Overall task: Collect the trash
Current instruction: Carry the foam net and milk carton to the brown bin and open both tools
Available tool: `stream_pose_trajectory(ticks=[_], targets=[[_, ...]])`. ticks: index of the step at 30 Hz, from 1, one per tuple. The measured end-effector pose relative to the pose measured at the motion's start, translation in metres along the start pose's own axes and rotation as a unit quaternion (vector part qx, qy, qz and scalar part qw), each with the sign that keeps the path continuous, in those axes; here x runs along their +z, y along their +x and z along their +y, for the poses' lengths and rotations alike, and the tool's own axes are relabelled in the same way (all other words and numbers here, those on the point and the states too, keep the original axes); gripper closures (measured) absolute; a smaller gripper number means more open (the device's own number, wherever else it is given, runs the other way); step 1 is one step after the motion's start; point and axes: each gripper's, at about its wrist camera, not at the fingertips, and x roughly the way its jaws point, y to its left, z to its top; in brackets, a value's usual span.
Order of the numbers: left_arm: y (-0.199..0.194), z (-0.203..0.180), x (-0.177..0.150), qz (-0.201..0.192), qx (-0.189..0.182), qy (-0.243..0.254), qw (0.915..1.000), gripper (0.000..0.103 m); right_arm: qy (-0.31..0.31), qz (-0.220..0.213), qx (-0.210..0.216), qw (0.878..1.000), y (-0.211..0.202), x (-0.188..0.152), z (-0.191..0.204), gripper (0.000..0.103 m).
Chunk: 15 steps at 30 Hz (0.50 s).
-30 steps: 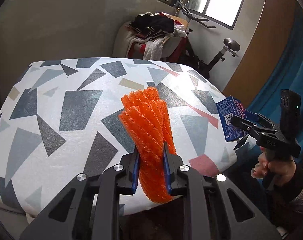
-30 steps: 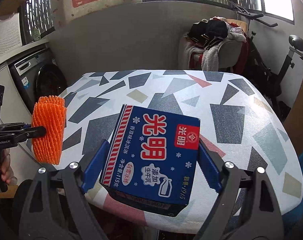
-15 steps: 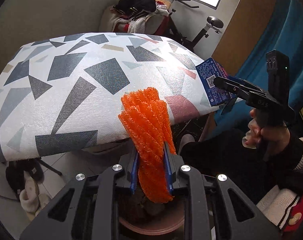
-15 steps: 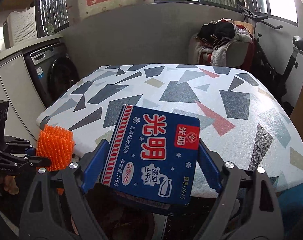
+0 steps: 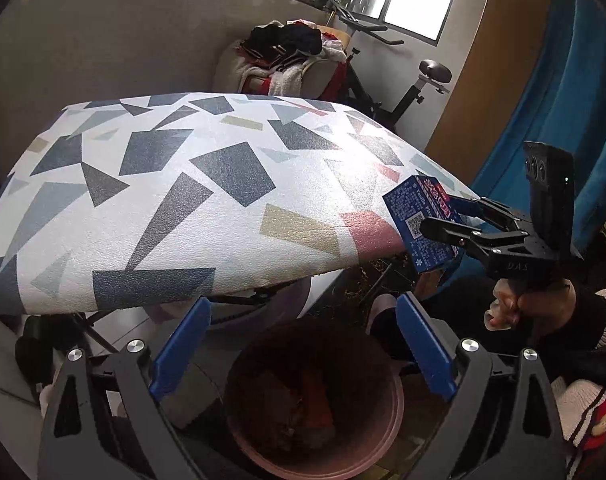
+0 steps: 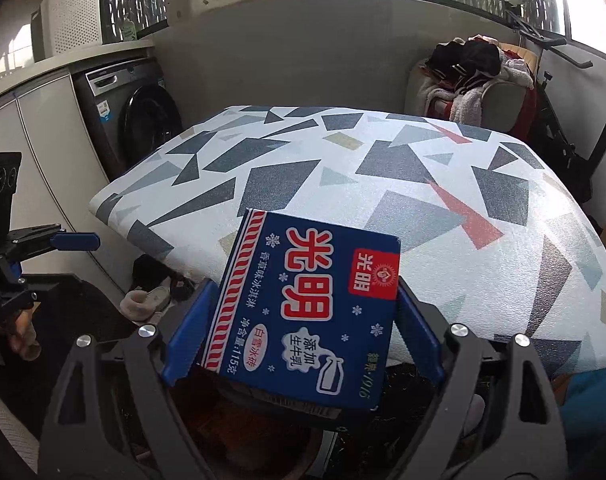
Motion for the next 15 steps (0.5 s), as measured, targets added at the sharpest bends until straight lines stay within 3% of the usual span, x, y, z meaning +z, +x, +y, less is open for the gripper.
stream_pose_trajectory(ticks=[4,15], targets=[[-0.003,0.005,0.002,-0.008,0.027,-0.001,0.9996,0.006,-0.017,0.025,0.012,0.999,0.010,-0.010,0.012,0.018],[-0.006,0.023,-0.007,-0.022,0.070,-0.046,0.9962,0.006,-0.059,0.081,0.043,0.994,0.031,-0.030,0.040,0.018]])
